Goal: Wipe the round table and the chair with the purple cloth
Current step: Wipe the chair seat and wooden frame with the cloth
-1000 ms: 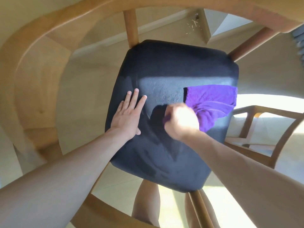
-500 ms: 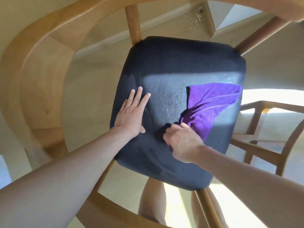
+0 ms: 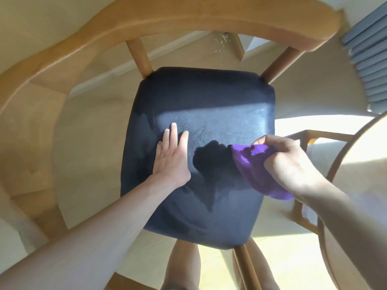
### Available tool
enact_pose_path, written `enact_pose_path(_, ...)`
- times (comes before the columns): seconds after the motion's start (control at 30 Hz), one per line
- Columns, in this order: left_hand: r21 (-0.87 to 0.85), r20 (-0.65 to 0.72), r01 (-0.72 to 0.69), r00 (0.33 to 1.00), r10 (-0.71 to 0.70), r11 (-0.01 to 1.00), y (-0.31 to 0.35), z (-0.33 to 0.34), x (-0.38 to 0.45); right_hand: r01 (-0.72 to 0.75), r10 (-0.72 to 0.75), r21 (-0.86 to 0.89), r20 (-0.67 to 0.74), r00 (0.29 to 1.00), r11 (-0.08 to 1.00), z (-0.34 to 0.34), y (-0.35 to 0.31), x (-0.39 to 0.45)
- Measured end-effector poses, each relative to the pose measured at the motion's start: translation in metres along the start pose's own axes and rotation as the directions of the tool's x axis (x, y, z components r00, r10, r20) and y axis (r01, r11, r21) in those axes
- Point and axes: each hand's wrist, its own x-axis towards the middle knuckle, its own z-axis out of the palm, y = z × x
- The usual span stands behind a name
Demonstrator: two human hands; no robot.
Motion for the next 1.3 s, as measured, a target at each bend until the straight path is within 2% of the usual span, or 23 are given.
enact_pose_path(0.07,0.02,0.006,-0.101,0.995,0.1,0.995,0.014,0.003,0.003,0.067,-0.072,-0.083,-0.065,0.995,0.994,-0.007,-0.01,0.0)
enact_pose_path(0.17,0.059,0.038,-0.137,0.99,0.135,0.989,0.034,0.004,0.015,0.195,-0.257,-0.271,-0.214,0.942,0.942,-0.027,-0.032,0.017)
enact_pose_path(0.23,0.107,0.051,-0.111,0.993,0.106,0.988,0.046,0.003,0.027,0.266,-0.36,-0.303,-0.317,0.877,0.915,-0.034,-0.042,0.042)
enact_pose_path(0.3,0.134,0.051,-0.066,0.997,0.06,0.989,0.053,0.002,0.037,0.293,-0.46,-0.415,-0.393,0.796,0.861,-0.031,-0.034,0.078)
enact_pose_path(0.37,0.141,0.053,-0.033,0.998,0.026,0.989,0.055,0.004,0.043,0.217,-0.5,-0.616,-0.332,0.8,0.757,-0.021,-0.006,0.121)
enact_pose_path(0.43,0.161,0.051,-0.015,0.999,0.007,0.987,0.056,0.006,0.045,0.037,-0.52,-0.821,-0.325,0.79,0.569,-0.002,0.022,0.152)
enact_pose_path(0.5,0.183,0.058,-0.006,0.998,-0.004,0.983,0.056,0.004,0.044,-0.032,-0.542,-0.909,-0.276,0.794,0.417,0.016,0.031,0.152)
enact_pose_path(0.53,0.178,0.064,-0.002,0.998,-0.009,0.984,0.056,0.003,0.044,0.024,-0.57,-0.938,-0.19,0.799,0.346,0.021,0.035,0.146)
enact_pose_path(0.6,0.157,0.07,-0.003,0.998,-0.008,0.988,0.056,0.002,0.043,0.213,-0.581,-0.96,0.071,0.811,0.18,0.02,0.048,0.132)
enact_pose_path(0.67,0.143,0.056,-0.004,0.998,-0.004,0.99,0.057,0.002,0.043,0.373,-0.486,-0.924,0.288,0.825,0.086,0.006,0.062,0.114)
enact_pose_path(0.73,0.142,0.048,0.012,0.999,-0.019,0.99,0.061,0.002,0.042,0.44,-0.377,-0.891,0.373,0.848,0.107,-0.014,0.07,0.105)
enact_pose_path(0.77,0.142,0.053,0.019,0.998,-0.026,0.99,0.064,0.002,0.042,0.416,-0.37,-0.893,0.332,0.867,0.173,-0.027,0.07,0.103)
enact_pose_path(0.83,0.139,0.058,0.029,0.998,-0.037,0.99,0.068,0.002,0.043,0.3,-0.463,-0.872,0.098,0.881,0.386,-0.05,0.068,0.108)
enact_pose_path(0.9,0.129,0.061,0.037,0.997,-0.046,0.991,0.068,0.003,0.043,0.188,-0.517,-0.724,-0.263,0.815,0.664,-0.075,0.057,0.117)
enact_pose_path(0.93,0.122,0.058,0.039,0.997,-0.046,0.992,0.067,0.003,0.043,0.163,-0.487,-0.612,-0.411,0.771,0.774,-0.085,0.049,0.124)
enact_pose_path(0.97,0.117,0.056,0.038,0.997,-0.045,0.992,0.066,0.003,0.043,0.143,-0.433,-0.517,-0.5,0.75,0.844,-0.091,0.041,0.131)
enact_pose_path(1.0,0.114,0.057,0.035,0.997,-0.042,0.993,0.066,0.003,0.042,0.128,-0.387,-0.458,-0.532,0.753,0.88,-0.093,0.034,0.14)
enact_pose_path(1.07,0.111,0.058,0.033,0.998,-0.039,0.993,0.066,0.003,0.042,0.122,-0.36,-0.449,-0.496,0.79,0.885,-0.081,0.027,0.152)
enact_pose_path(1.13,0.109,0.055,0.033,0.998,-0.039,0.994,0.066,0.003,0.041,0.124,-0.407,-0.545,-0.438,0.802,0.83,-0.06,0.033,0.152)
enact_pose_path(1.2,0.11,0.056,0.033,0.998,-0.039,0.993,0.066,0.003,0.041,0.126,-0.48,-0.714,-0.319,0.817,0.689,-0.044,0.05,0.141)
enact_pose_path(1.3,0.115,0.065,0.032,0.997,-0.039,0.993,0.065,0.003,0.041,0.241,-0.489,-0.885,0.017,0.872,0.398,-0.029,0.083,0.115)
